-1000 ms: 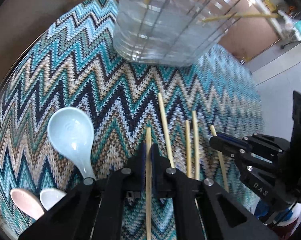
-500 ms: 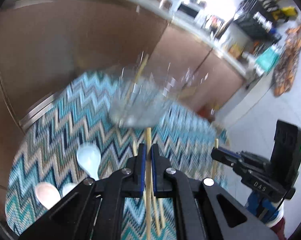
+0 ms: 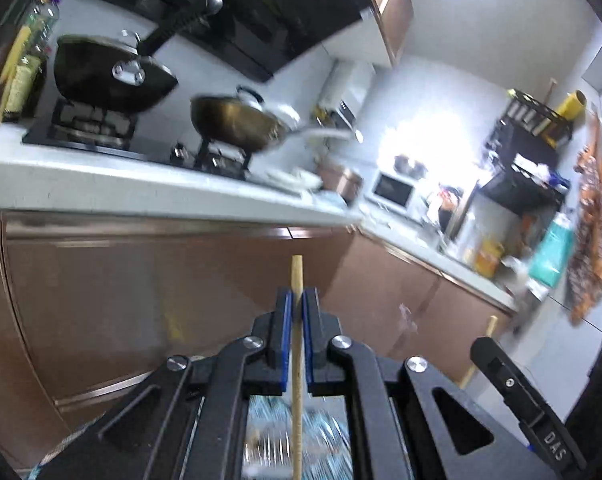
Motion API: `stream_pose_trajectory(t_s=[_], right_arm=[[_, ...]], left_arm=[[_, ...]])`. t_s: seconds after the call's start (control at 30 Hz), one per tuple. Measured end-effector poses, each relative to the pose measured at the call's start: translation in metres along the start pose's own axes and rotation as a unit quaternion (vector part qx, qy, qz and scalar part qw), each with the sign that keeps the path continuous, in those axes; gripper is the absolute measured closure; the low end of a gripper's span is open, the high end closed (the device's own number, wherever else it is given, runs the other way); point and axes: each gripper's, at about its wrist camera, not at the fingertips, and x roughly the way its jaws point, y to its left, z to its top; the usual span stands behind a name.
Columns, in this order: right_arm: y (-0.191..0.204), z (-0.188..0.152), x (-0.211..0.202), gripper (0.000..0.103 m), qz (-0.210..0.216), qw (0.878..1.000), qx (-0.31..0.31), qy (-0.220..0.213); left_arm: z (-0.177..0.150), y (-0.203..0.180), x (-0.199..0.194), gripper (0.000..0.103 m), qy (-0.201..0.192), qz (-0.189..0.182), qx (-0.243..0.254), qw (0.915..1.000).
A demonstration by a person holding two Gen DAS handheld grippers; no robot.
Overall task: Organize utensils
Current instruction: 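Raise both chopsticks over the utensil holder and release them inside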
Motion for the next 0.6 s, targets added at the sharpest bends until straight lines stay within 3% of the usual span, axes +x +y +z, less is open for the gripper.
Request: stream_pose_trajectory(t_s=[0.17,0.33,0.6], right_arm=[[-0.020,-0.014,0.037,0.097,-0.023,0.999,-0.004,-0.029],[-0.038,-0.049,0.068,0.097,-0.053,0.998,-0.012,-0.034],[-0.048,-0.107,0.082,0.096,-0.071,0.997,-0.027,0.012]], left_arm=[[-0.016,0.005,0.034,0.098,-0.038,0.040,0.005,0.9985],[-0.043,0.010,0.064,0.098,-0.043,0.061,0.018,0.9971],[-0.090,0.022,0.088,0.096,-0.023,0.071,0.020,0.9970]])
